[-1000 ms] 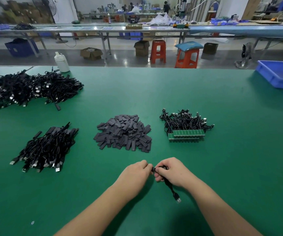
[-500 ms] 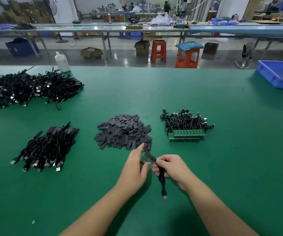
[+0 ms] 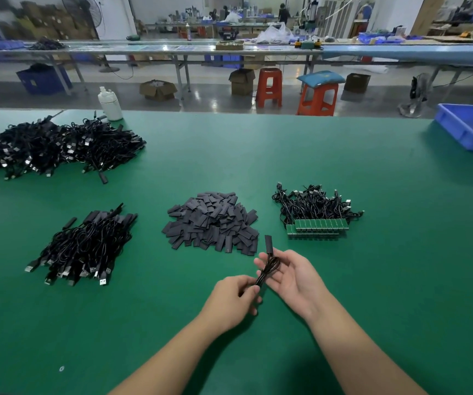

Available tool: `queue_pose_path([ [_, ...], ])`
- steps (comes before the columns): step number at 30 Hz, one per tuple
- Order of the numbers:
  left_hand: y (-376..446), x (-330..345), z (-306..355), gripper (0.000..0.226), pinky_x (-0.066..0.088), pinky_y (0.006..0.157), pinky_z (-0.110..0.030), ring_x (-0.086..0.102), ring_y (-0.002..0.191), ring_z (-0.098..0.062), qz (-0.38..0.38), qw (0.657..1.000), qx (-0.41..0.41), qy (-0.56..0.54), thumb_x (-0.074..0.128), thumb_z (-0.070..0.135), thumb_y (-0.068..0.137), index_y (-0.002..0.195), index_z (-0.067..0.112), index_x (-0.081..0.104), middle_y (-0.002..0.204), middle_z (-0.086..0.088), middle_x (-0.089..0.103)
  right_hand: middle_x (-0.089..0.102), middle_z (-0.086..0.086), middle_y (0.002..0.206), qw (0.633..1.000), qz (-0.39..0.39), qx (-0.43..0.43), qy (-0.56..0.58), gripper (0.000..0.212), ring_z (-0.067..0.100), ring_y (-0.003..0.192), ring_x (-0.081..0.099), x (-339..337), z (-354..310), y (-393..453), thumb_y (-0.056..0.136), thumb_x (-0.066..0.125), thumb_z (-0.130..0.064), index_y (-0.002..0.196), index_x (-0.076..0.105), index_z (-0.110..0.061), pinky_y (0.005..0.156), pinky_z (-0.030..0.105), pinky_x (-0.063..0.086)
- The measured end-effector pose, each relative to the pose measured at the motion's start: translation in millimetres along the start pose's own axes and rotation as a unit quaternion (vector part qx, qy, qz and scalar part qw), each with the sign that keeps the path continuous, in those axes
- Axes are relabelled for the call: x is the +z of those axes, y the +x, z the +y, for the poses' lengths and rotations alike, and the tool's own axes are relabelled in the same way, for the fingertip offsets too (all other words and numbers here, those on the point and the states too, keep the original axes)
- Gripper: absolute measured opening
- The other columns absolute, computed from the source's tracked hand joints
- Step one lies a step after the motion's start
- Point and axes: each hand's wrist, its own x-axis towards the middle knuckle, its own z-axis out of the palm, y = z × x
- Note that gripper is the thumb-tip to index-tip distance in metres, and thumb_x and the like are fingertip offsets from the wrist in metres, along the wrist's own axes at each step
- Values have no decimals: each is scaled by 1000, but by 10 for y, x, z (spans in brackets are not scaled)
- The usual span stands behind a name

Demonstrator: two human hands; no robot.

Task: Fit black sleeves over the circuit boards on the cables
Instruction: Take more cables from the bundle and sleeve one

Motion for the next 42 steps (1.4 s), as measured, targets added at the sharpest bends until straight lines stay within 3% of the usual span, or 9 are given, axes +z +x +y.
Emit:
queue_pose_path([
  [5, -5, -67, -63, 7, 58, 78, -39, 71, 63, -14, 23, 1000, -15, -2, 54, 25, 98, 95, 30, 57, 78, 10, 75, 72, 14, 115, 996, -20, -33, -76, 26, 24, 104, 69, -59, 67, 53, 100, 47, -3, 122, 59, -8, 93, 38, 52],
  [9, 10, -191, -113, 6, 54, 75, -33, 67, 76, -12, 89, 980, 35, 176, 51, 34, 97, 96, 29, 54, 82, 8, 73, 71, 7, 118, 962, 13, -68, -265, 26, 16, 107, 65, -117, 116, 90, 100, 53, -8, 124, 60, -15, 102, 34, 49],
  [11, 28, -326, -140, 10, 50, 67, -33, 65, 79, -19, 133, 955, 55, 259, 48, 37, 99, 101, 28, 52, 87, 6, 72, 67, 1, 122, 876, 62, -128, -461, 30, 10, 106, 62, -208, 105, 105, 99, 56, -13, 128, 59, -17, 95, 24, 47],
  [15, 98, -766, -239, 10, 50, 63, -33, 63, 73, -19, 217, 926, 35, 306, 47, 35, 99, 99, 27, 53, 85, 5, 69, 61, -5, 126, 603, 136, -261, -741, 34, 14, 120, 54, -520, 55, 89, 98, 54, -20, 131, 59, -17, 105, 32, 41],
  [18, 147, -1234, -411, 10, 50, 71, -31, 57, 83, -15, 290, 900, -9, 324, 57, 34, 95, 98, 27, 64, 97, 3, 64, 61, -1, 129, 506, 174, -288, -794, 34, 17, 125, 51, -782, 45, 59, 96, 57, -21, 130, 61, -15, 109, 35, 36],
  [24, 119, -1969, -902, 19, 47, 60, -29, 58, 69, -22, 325, 866, -185, 332, 60, 31, 94, 97, 18, 74, 85, -1, 62, 64, 6, 125, 475, 201, -292, -805, 31, 24, 122, 56, -895, 103, 76, 93, 63, -19, 122, 68, -9, 106, 42, 42],
  [29, 60, -2112, -1053, 18, 52, 63, -34, 58, 69, -25, 343, 843, -228, 346, 65, 28, 92, 100, 12, 68, 79, -4, 62, 66, 5, 121, 466, 205, -308, -804, 29, 24, 117, 58, -898, 115, 75, 92, 64, -18, 119, 69, -9, 102, 43, 45],
  [36, 171, -1742, -897, 15, 46, 57, -35, 53, 70, -23, 338, 847, -92, 401, 62, 16, 92, 101, 4, 64, 93, -8, 54, 66, 5, 121, 468, 203, -316, -800, 29, 25, 117, 59, -921, 124, 86, 91, 65, -17, 119, 69, -9, 101, 44, 46],
  [42, 387, -1069, -665, 33, 45, 99, -37, 51, 113, -23, 319, 903, 1, 287, 54, 18, 96, 127, 7, 61, 121, -9, 60, 66, 5, 121, 472, 204, -320, -796, 29, 25, 117, 59, -935, 119, 80, 91, 65, -18, 119, 69, -9, 101, 43, 46],
])
